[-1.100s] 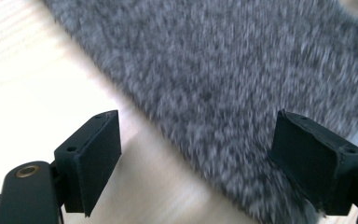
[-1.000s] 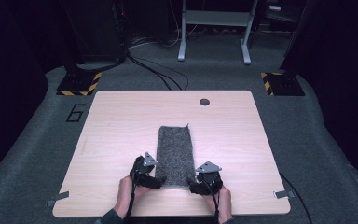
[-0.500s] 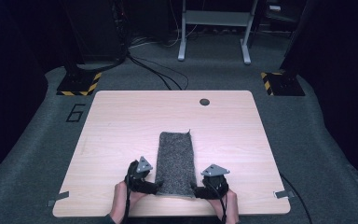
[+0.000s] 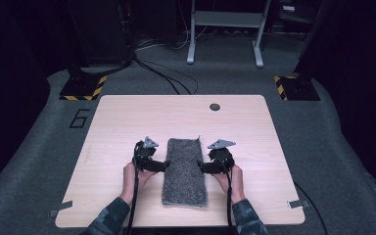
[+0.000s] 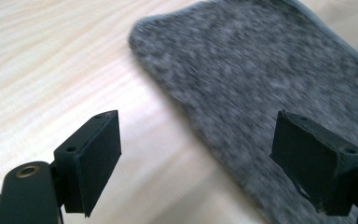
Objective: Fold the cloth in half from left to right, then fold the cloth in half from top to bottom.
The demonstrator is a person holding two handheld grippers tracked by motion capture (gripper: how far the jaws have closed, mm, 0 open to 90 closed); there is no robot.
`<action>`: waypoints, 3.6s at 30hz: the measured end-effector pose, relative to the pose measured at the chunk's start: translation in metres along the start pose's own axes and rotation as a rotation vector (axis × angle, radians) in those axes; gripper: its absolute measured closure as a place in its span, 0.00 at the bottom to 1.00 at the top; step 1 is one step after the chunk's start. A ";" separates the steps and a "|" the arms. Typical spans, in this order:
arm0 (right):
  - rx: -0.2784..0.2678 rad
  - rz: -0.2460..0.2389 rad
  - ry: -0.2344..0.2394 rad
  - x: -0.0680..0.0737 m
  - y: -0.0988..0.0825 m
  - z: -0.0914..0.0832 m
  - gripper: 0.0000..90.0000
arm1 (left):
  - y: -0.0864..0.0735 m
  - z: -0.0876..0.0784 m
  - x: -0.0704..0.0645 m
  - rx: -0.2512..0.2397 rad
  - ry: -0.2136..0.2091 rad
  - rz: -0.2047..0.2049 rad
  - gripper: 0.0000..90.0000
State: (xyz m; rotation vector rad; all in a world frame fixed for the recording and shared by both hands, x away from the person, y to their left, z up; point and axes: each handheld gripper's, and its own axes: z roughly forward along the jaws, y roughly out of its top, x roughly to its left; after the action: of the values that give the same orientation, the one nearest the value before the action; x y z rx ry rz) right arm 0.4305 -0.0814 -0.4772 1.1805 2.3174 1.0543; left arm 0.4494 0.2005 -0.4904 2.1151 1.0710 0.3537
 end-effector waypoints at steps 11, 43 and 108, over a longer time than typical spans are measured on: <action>0.032 0.034 -0.015 -0.021 0.031 0.037 0.31 | 0.032 0.027 0.022 -0.005 0.020 -0.057 0.18; 0.121 0.098 -0.096 -0.031 0.040 0.093 0.56 | 0.044 0.073 0.021 0.049 0.084 -0.070 0.50; -0.204 -0.031 -0.117 -0.018 0.078 0.036 0.97 | 0.082 0.013 0.009 -0.249 0.062 0.027 0.93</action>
State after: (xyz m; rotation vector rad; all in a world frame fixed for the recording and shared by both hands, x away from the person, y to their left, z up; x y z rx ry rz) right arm 0.5049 -0.0495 -0.4439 1.0934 2.0773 1.1472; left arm 0.5101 0.1692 -0.4418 1.9086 0.9793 0.5409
